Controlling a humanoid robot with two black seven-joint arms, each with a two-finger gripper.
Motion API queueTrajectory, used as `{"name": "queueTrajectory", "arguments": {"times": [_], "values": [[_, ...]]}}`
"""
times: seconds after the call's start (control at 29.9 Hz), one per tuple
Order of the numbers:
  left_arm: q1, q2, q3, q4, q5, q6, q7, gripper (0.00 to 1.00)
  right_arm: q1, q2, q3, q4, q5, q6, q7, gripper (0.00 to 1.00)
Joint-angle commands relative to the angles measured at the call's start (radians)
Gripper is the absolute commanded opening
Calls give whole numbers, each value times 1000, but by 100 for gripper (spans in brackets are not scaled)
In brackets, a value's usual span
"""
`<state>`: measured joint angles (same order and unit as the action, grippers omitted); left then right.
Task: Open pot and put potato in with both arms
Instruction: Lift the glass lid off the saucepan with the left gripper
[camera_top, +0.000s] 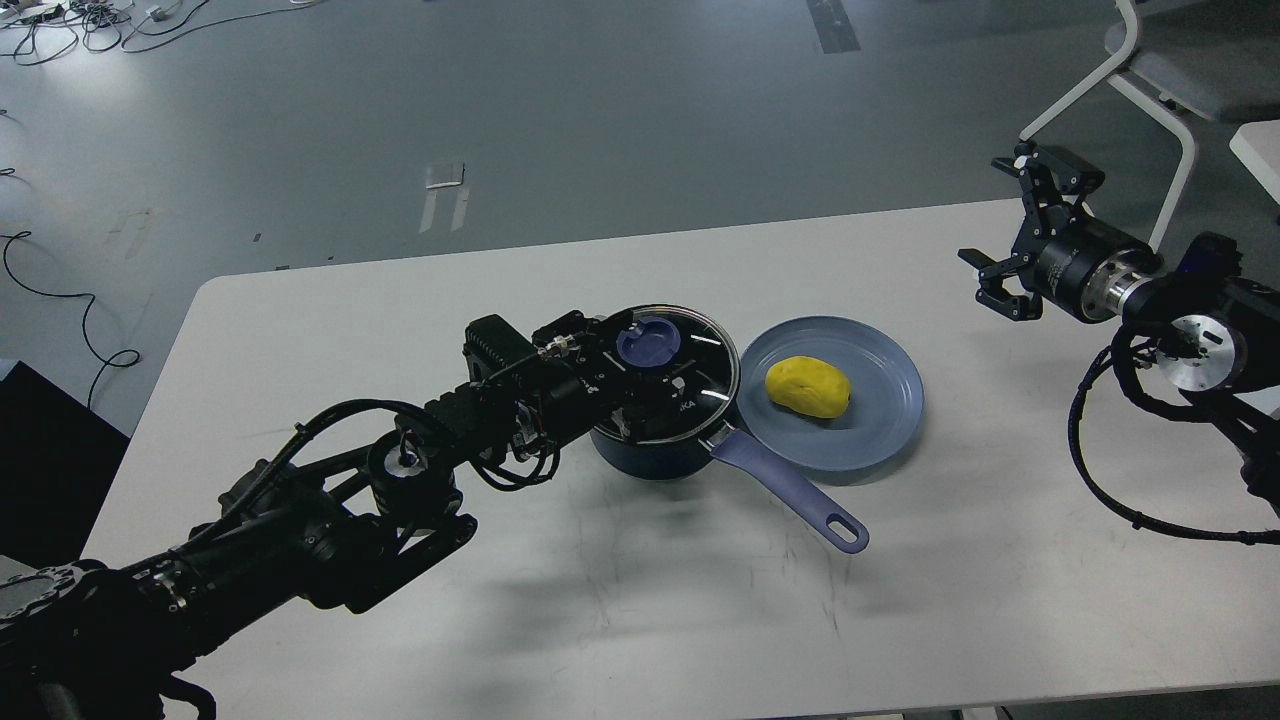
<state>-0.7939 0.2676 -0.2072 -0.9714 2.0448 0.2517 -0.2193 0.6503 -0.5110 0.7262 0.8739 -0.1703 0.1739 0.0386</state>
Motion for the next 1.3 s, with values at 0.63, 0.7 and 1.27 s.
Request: {"name": "queueTrajectory", "arguments": {"times": [0.63,0.7,1.27], "values": [[-5,-18,-1,25,-14,3,5,63,0,3,-14,-10,0,-1,4,100],[-7,-18,-3,25,-17,3,5,62,0,3,-14,-10,0,-1,4,100],[-33,-4,-8,-10,-112,1,-3,60,0,8,-14,-29,0,-1,4,100]]}}
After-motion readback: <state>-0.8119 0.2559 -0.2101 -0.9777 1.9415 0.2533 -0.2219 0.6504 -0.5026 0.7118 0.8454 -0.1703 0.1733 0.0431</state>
